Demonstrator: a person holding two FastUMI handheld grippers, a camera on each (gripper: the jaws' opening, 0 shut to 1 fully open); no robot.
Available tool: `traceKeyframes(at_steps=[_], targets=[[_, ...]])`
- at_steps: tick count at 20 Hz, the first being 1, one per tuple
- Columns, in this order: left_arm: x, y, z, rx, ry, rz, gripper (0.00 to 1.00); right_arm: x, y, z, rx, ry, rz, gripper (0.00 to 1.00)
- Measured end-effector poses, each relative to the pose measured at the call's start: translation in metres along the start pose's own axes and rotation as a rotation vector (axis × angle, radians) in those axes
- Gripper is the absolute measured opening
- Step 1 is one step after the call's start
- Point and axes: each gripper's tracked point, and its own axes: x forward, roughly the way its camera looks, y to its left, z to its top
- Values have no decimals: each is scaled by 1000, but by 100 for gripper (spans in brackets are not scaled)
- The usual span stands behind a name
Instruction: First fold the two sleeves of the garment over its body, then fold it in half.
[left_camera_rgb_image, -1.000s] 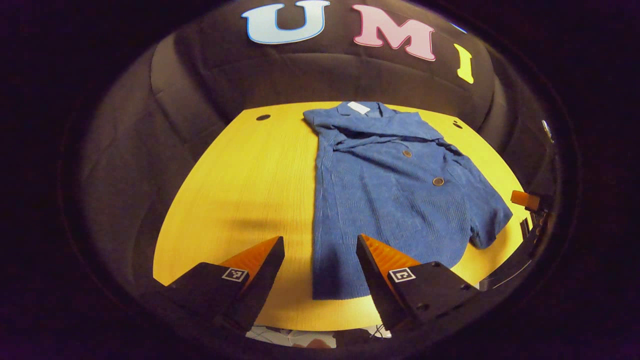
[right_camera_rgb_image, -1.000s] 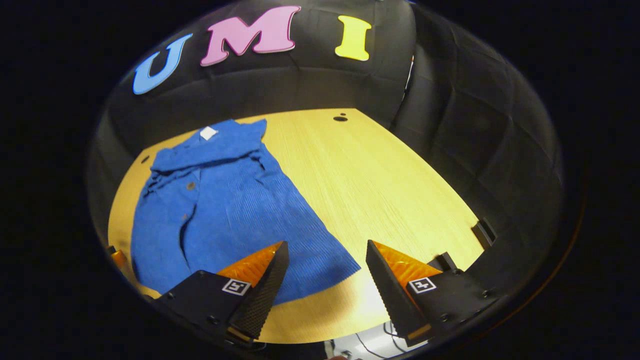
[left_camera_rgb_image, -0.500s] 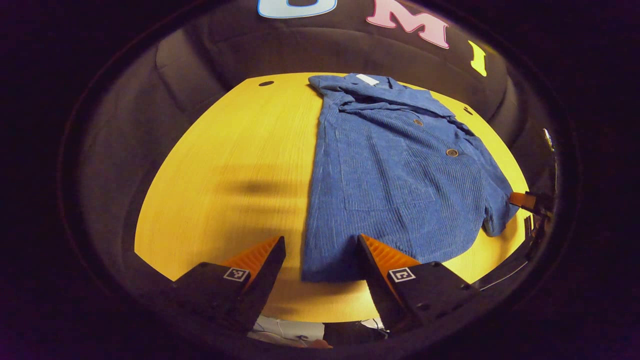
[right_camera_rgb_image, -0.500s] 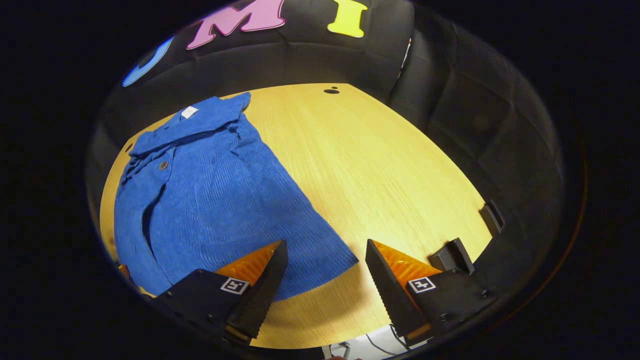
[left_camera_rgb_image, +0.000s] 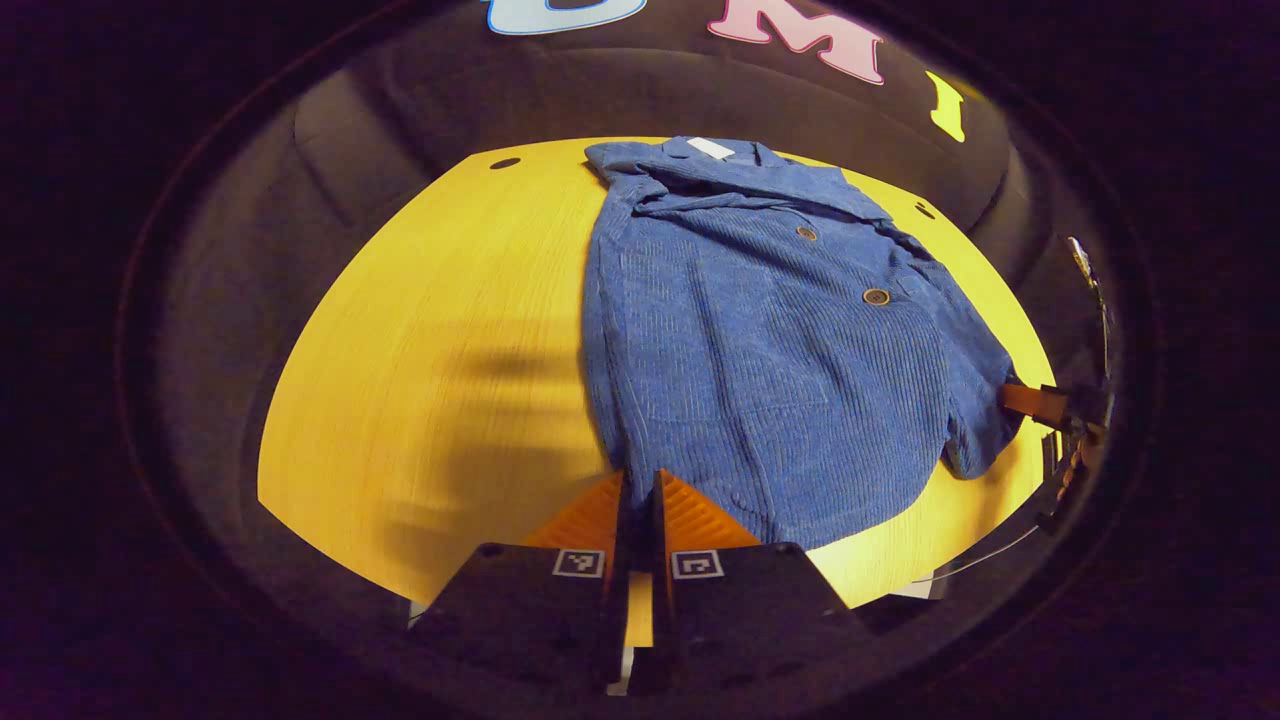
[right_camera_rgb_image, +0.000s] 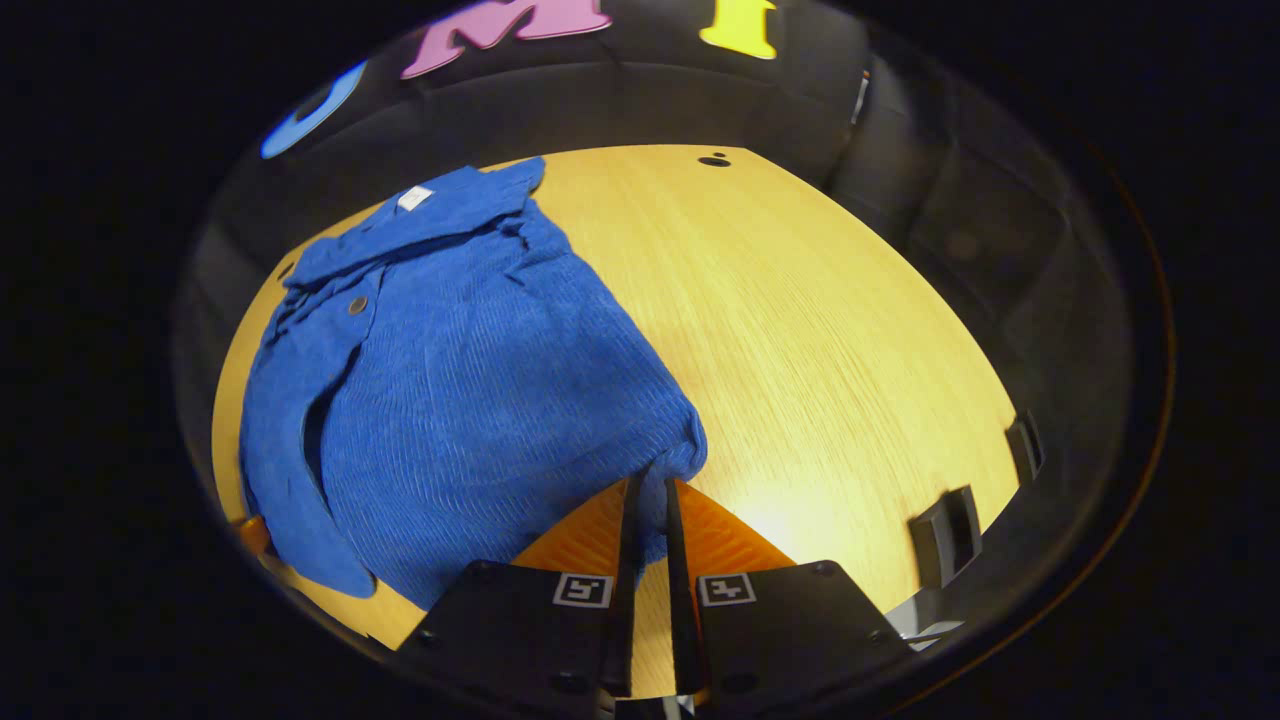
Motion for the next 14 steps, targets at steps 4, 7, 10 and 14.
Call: traceKeyframes(at_steps=[4, 7, 10, 14], targets=[[0, -9, 7, -8, 18, -66, 0, 2, 4, 4, -5, 3, 49, 1], [0, -14, 11, -79, 20, -128, 0, -3, 15, 12, 38, 21, 161, 1], [-16, -15, 34, -182, -36, -187, 0, -18, 30, 52, 102, -39, 233, 1], [-39, -5, 93, -146, -134, -188, 0, -51, 66, 130, -6, -179, 315, 1]])
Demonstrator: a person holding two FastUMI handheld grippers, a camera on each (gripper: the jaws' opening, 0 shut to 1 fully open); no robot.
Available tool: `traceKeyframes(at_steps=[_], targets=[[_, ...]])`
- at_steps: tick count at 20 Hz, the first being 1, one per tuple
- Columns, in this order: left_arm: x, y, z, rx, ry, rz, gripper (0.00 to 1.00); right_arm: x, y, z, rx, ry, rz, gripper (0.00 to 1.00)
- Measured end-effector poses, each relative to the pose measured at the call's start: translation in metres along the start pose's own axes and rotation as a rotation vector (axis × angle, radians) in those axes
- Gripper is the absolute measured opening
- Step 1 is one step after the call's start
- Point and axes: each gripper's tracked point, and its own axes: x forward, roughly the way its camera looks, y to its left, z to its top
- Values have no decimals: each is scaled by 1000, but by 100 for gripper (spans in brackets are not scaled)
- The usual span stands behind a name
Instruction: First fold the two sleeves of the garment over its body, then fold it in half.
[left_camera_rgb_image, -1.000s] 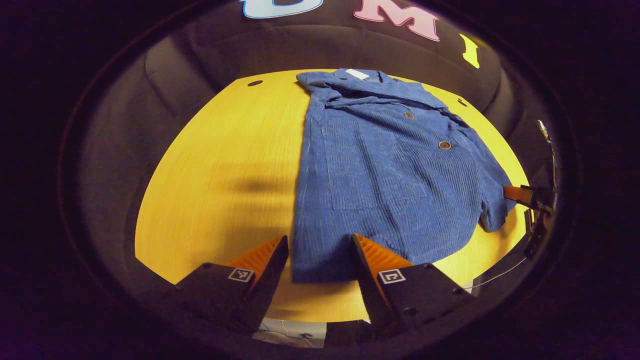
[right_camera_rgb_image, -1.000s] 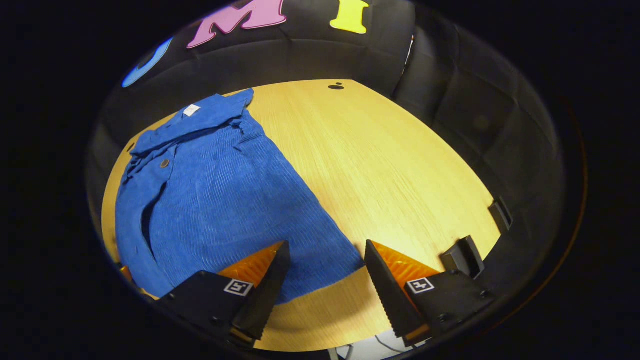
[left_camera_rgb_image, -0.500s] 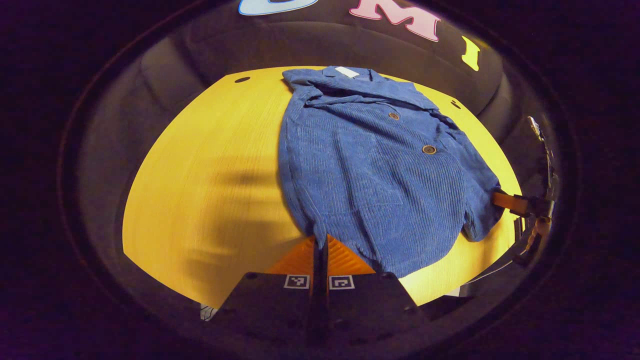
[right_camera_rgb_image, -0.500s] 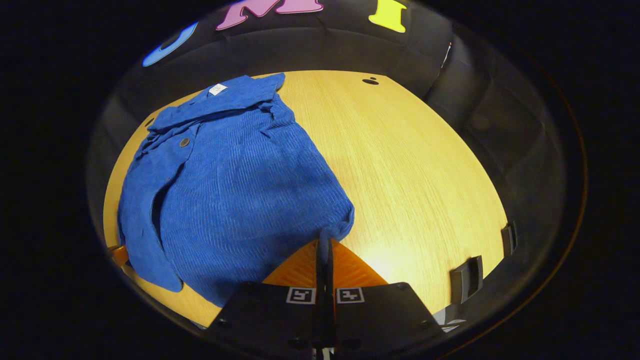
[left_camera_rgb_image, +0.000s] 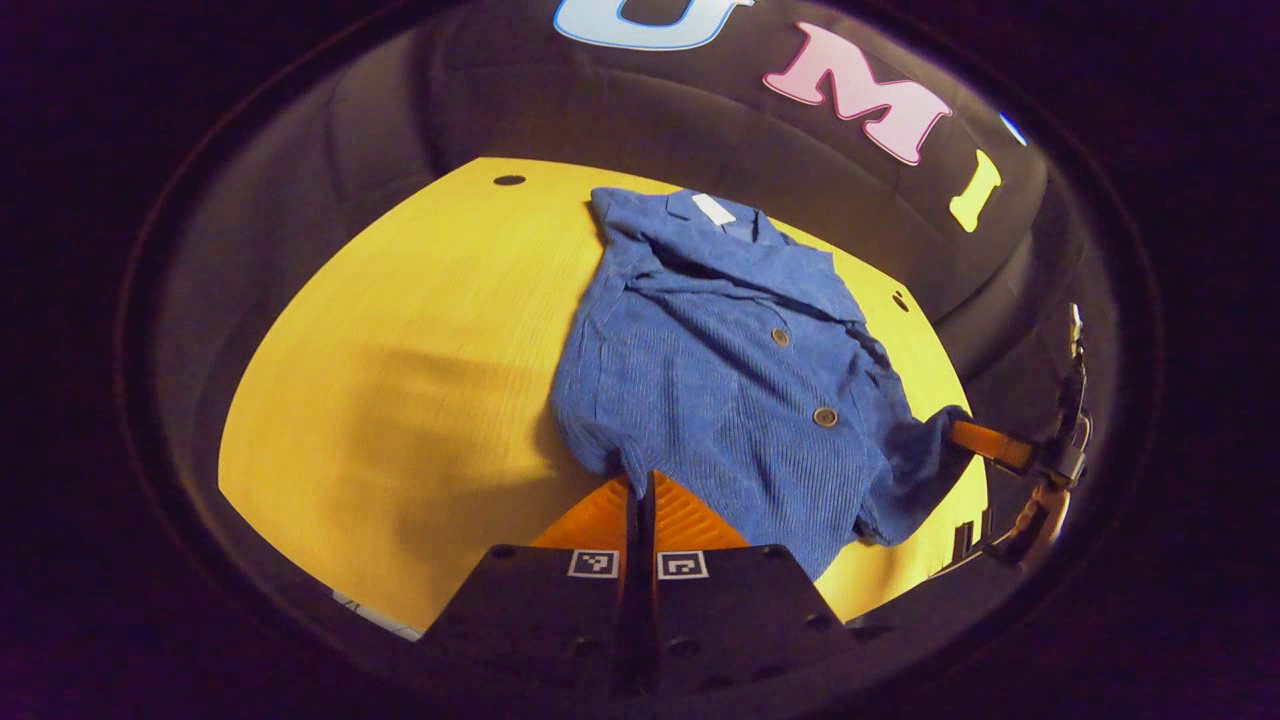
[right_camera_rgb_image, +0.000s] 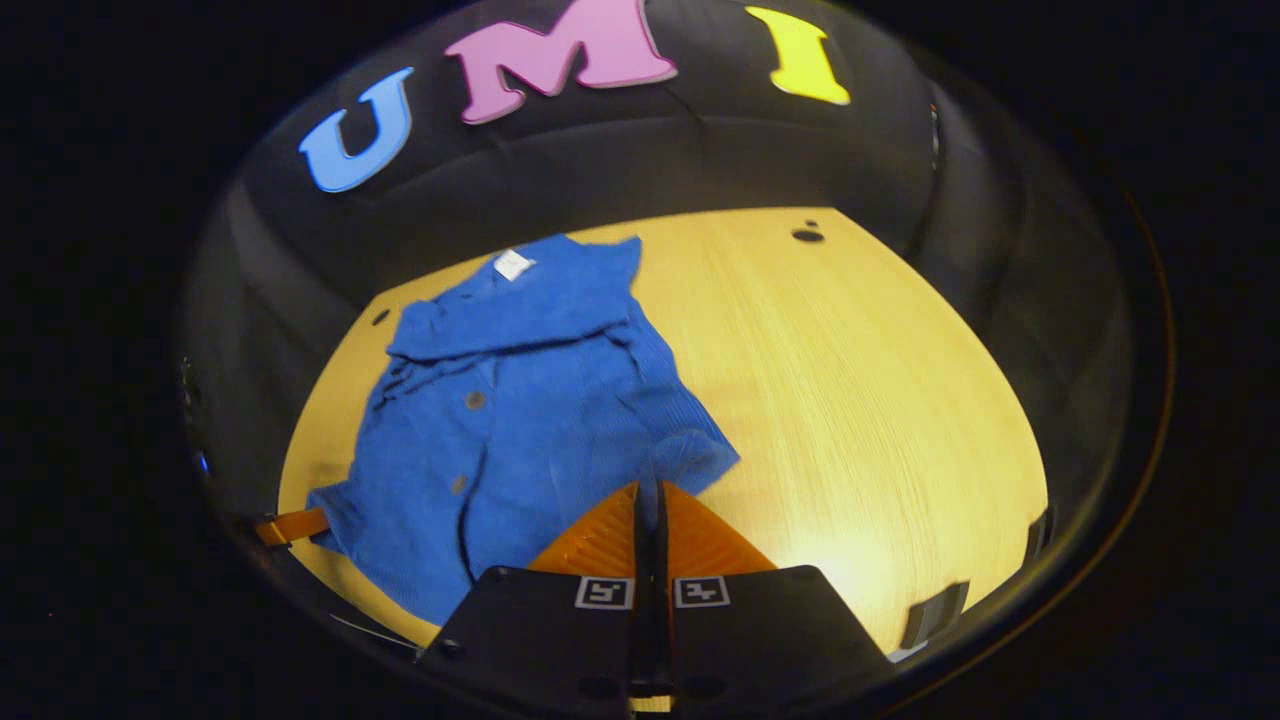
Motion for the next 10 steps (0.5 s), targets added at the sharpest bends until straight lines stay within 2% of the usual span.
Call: traceKeyframes(at_steps=[3, 5, 7, 8, 10], targets=[[3, -21, 69, 43, -87, -46, 0, 0, 49, 69, -27, -107, 102, 1], [15, -28, 123, 87, -157, -61, 0, 11, 68, 120, -51, -172, 139, 1], [34, -37, 180, 40, -207, -97, 0, 31, 70, 176, -58, -241, 153, 1], [48, -33, 209, 27, -234, -79, 0, 47, 66, 204, -53, -275, 148, 1], [79, -9, 278, 81, -376, 2, 0, 82, 51, 256, -62, -349, 106, 0]])
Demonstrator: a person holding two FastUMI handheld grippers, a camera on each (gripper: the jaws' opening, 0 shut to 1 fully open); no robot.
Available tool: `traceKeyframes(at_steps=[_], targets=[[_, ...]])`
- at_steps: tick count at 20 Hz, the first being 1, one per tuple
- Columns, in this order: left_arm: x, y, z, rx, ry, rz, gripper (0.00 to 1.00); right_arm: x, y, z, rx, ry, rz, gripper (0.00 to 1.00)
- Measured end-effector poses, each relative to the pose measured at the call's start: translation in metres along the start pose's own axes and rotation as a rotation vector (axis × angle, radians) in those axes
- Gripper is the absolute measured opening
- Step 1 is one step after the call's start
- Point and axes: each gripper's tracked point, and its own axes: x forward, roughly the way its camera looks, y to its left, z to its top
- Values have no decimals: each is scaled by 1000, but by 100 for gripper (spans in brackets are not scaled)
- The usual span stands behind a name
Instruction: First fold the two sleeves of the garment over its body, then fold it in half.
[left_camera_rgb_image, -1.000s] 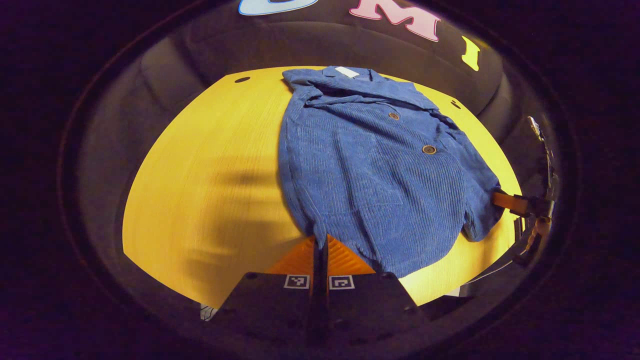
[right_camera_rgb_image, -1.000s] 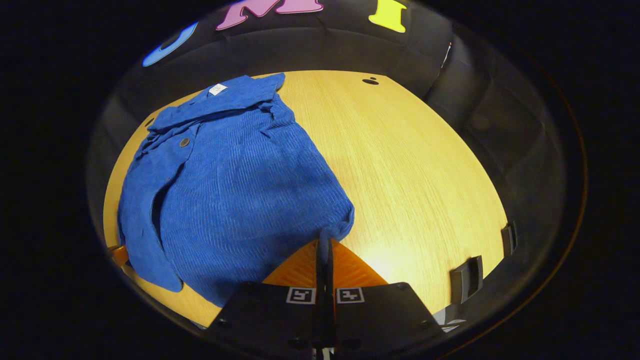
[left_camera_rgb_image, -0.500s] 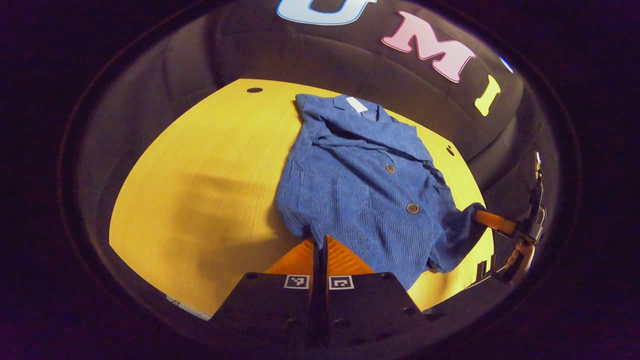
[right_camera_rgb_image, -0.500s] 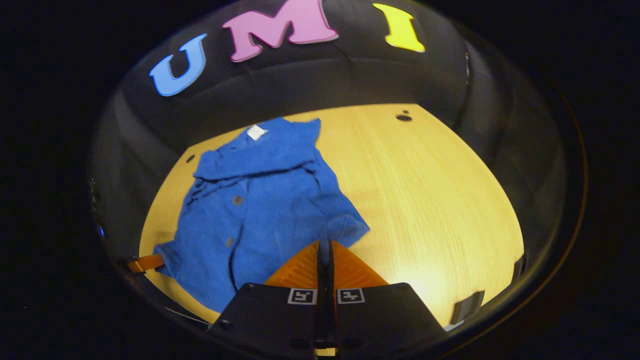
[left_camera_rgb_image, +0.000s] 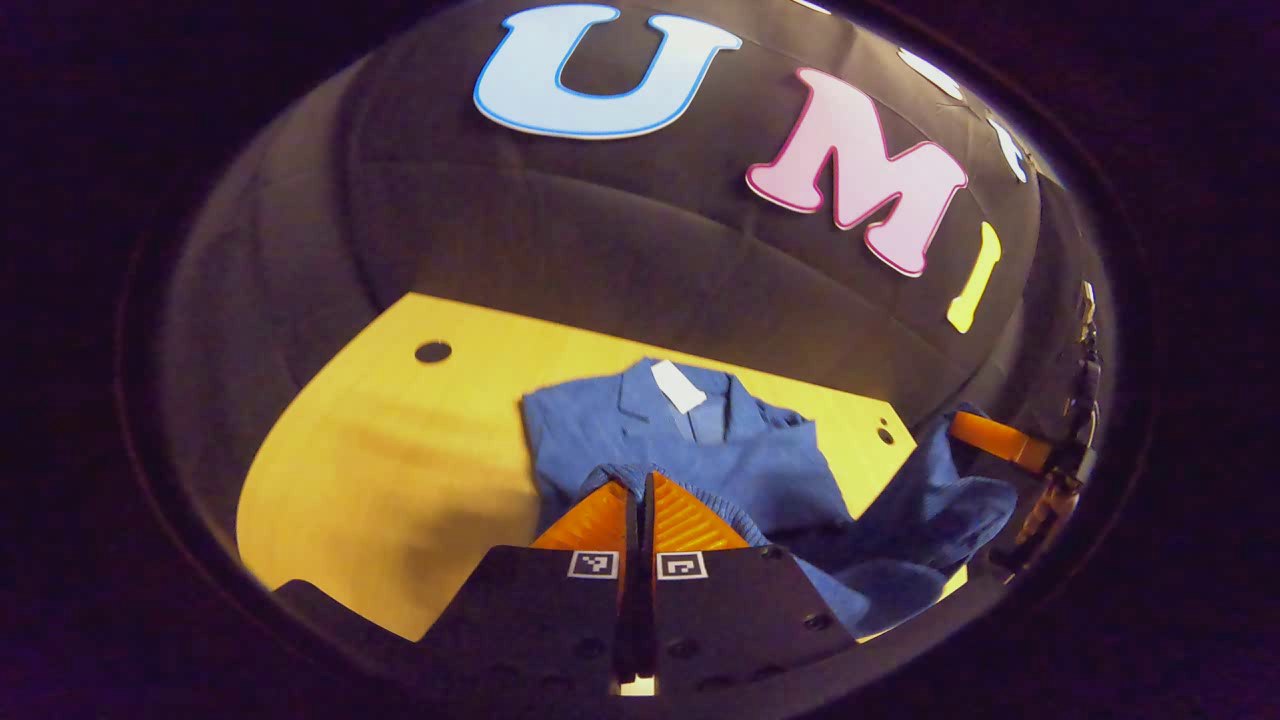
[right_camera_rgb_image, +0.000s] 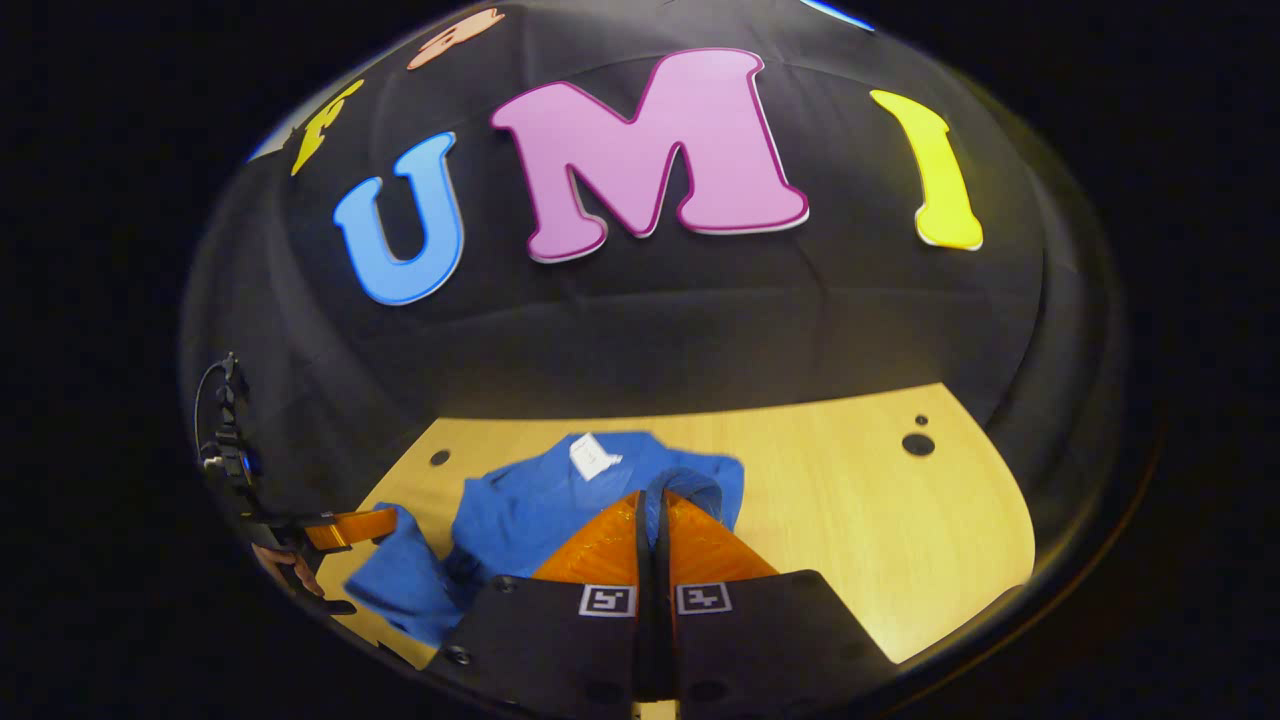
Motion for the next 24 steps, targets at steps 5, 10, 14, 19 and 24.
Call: traceKeyframes(at_steps=[5, 10, 14, 19, 24], targets=[[117, 54, 55, 157, -159, 154, 0, 109, -50, 23, -87, -141, -171, 1], [150, 44, 28, 233, -64, 200, 87, 141, -51, -21, -199, -65, -183, 100], [80, 11, 68, 145, -226, 148, 87, 88, -31, 10, -216, -159, -168, 100], [-53, -38, 101, 172, -438, 62, 86, -24, -7, 76, -196, -346, -174, 100], [-193, -76, 89, 211, -579, 30, 83, -160, 32, 102, -61, -487, -202, 91]])
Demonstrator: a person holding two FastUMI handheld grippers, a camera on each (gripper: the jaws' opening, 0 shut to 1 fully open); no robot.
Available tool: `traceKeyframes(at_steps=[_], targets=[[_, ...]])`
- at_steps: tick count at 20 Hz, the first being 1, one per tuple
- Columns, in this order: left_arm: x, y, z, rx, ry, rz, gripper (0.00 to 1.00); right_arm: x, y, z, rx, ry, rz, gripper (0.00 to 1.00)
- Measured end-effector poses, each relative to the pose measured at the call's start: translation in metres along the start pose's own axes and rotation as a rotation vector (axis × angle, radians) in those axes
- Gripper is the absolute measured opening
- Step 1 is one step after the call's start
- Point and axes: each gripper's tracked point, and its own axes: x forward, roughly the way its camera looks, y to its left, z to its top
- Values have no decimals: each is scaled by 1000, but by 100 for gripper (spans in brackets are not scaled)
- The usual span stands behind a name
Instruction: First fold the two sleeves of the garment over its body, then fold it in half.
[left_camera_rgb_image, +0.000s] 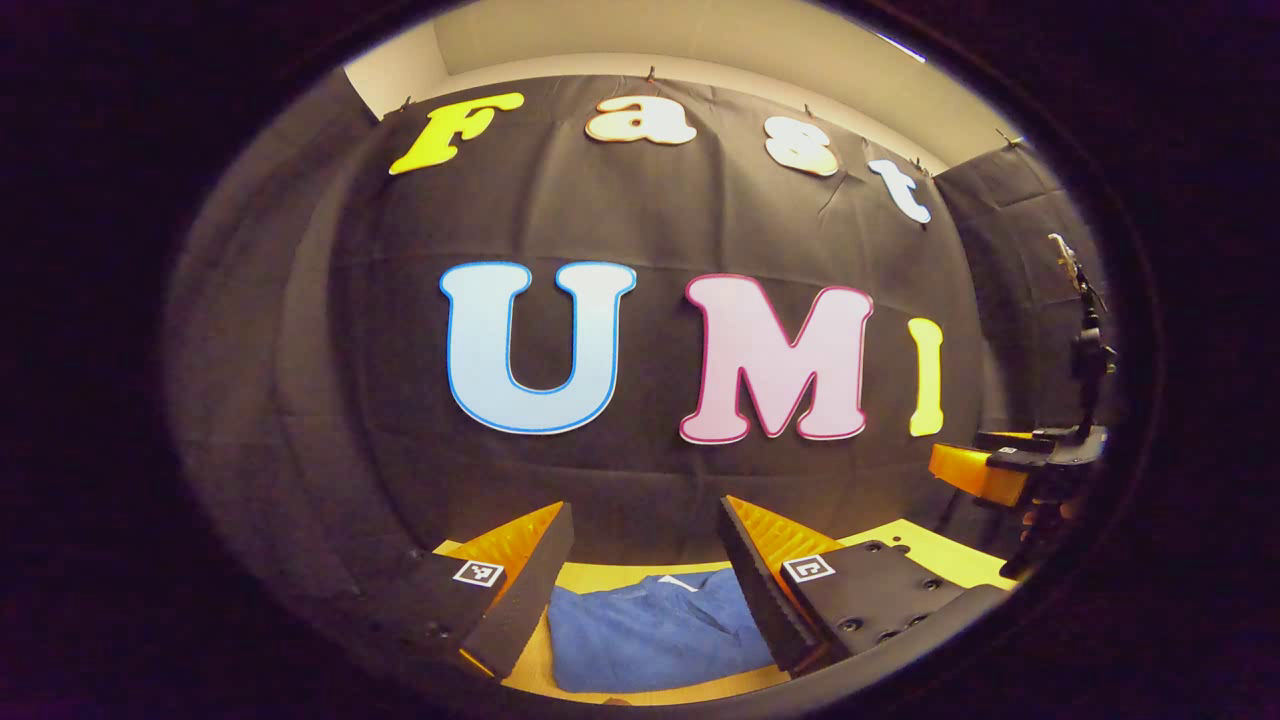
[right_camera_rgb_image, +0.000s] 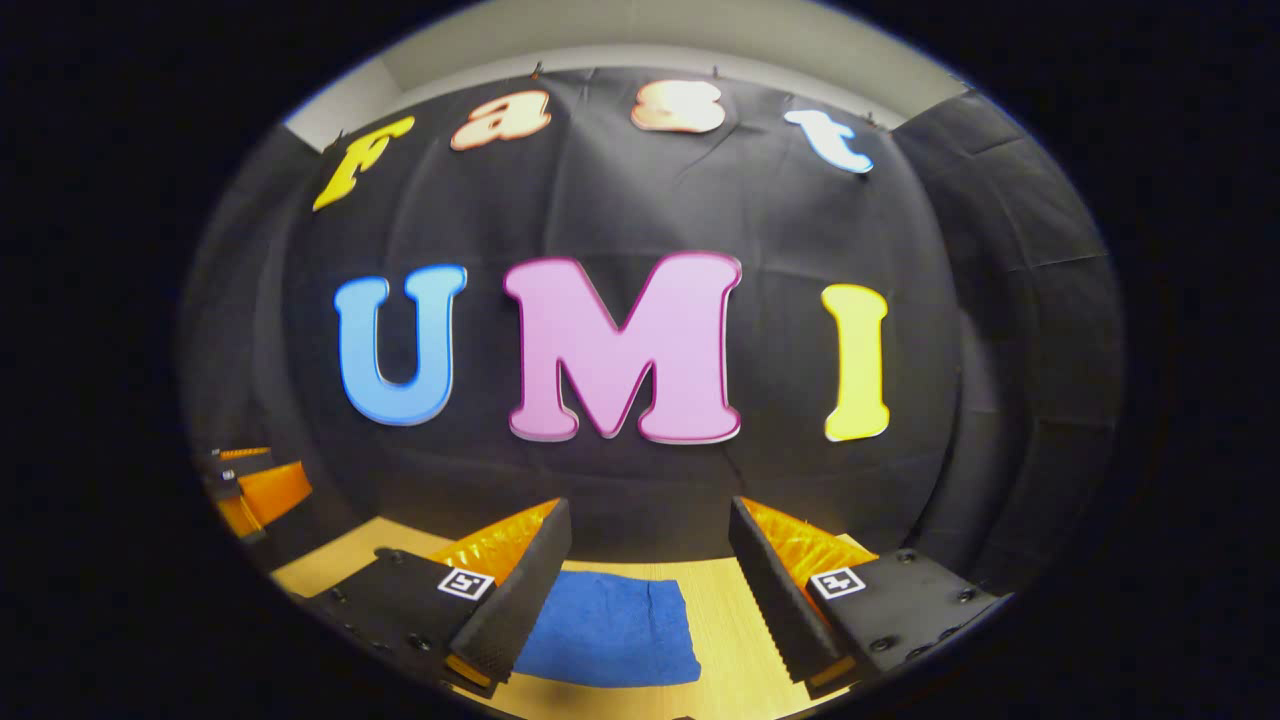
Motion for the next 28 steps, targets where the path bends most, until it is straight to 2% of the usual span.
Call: traceKeyframes(at_steps=[1, 2, 3, 4, 5, 6, 8, 9, 11, 13, 14, 15, 17, 22, 27, 28], targets=[[-28, -3, 3, 5, 12, 9, 84, -30, 10, 10, 42, -14, -3, 92], [-57, -7, 8, 13, 16, 25, 85, -52, 13, 22, 61, -32, 3, 97], [-84, -10, 13, 15, 11, 42, 84, -82, 20, 29, 62, -50, 6, 96], [-111, -13, 18, 11, 11, 50, 84, -100, 26, 34, 44, -60, 27, 86], [-137, -13, 21, -2, 13, 72, 83, -117, 28, 30, 19, -47, 44, 86], [-158, -15, 22, -10, 20, 79, 84, -132, 26, 24, 6, -15, 53, 96], [-192, -29, 9, 4, 58, 47, 84, -160, 30, 17, 51, 31, 78, 96], [-206, -30, 3, 24, 73, 54, 82, -173, 31, 19, 81, 35, 89, 96], [-225, -25, 1, 21, 81, 89, 84, -188, 27, 23, 86, 7, 89, 96], [-239, -27, -3, -25, 100, 101, 82, -198, 36, 22, 82, 6, 108, 96], [-243, -22, 0, -27, 93, 121, 81, -201, 44, 18, 88, 20, 133, 96], [-248, -15, 5, -19, 80, 147, 86, -205, 55, 16, 95, 37, 164, 96], [-259, -5, 16, 11, 34, 190, 84, -212, 72, 16, 87, 51, 219, 96], [-274, 1, 18, -19, -26, 233, 84, -224, 102, 21, 40, 21, 309, 96], [-282, 0, 25, -6, -64, 235, 84, -230, 118, 23, 28, 20, 348, 96], [-282, -2, 24, -3, -60, 232, 81, -230, 120, 24, 26, 18, 351, 96]])
